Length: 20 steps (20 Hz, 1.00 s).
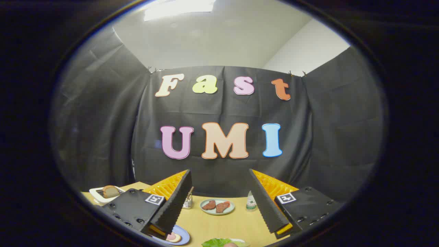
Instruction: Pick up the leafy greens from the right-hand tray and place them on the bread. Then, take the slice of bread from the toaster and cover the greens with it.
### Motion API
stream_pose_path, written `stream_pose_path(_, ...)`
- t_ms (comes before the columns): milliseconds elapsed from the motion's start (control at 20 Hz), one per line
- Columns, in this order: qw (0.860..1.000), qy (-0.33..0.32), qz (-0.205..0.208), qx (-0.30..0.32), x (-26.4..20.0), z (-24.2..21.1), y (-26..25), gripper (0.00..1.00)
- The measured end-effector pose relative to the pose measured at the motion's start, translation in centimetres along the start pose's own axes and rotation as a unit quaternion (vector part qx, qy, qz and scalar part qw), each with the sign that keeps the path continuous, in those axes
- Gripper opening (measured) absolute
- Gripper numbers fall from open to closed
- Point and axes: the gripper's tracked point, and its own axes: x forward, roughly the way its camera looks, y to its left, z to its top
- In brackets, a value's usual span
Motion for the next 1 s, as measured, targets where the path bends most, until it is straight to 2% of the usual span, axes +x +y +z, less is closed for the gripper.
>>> stream_pose_path(550, 1.0, 0.01, -0.007, 0.021, -0.5, -0.6, -1.4, 1.0)
stream_pose_path(1000, 1.0, 0.017, -0.004, 0.004, -0.6, -0.7, -2.6, 1.0)
